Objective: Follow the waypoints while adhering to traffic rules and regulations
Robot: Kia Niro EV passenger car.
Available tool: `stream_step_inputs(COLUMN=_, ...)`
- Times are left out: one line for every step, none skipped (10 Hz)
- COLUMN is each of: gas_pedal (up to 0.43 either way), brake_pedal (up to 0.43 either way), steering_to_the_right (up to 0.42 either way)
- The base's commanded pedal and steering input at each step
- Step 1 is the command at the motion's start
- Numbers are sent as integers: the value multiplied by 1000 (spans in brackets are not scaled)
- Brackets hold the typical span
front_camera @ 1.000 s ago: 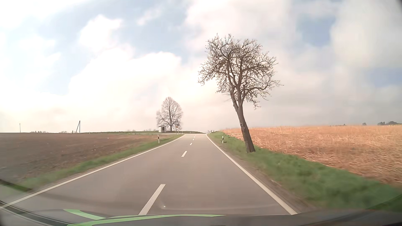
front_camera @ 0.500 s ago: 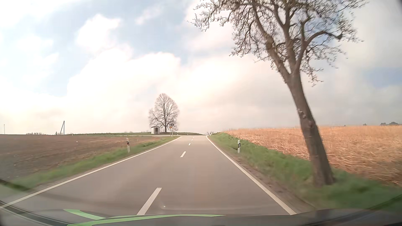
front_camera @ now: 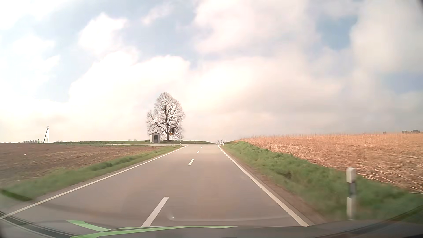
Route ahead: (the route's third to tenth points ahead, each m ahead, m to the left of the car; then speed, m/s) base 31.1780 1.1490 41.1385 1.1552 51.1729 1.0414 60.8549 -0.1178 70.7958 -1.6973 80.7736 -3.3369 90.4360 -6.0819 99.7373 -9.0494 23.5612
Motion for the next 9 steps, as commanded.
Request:
stream_step_inputs(gas_pedal=0, brake_pedal=0, steering_to_the_right=0)
stream_step_inputs(gas_pedal=0, brake_pedal=0, steering_to_the_right=0)
stream_step_inputs(gas_pedal=0, brake_pedal=0, steering_to_the_right=0)
stream_step_inputs(gas_pedal=0, brake_pedal=0, steering_to_the_right=0)
stream_step_inputs(gas_pedal=0, brake_pedal=0, steering_to_the_right=-1)
stream_step_inputs(gas_pedal=0, brake_pedal=0, steering_to_the_right=0)
stream_step_inputs(gas_pedal=0, brake_pedal=0, steering_to_the_right=0)
stream_step_inputs(gas_pedal=0, brake_pedal=0, steering_to_the_right=-1)
stream_step_inputs(gas_pedal=0, brake_pedal=0, steering_to_the_right=-1)
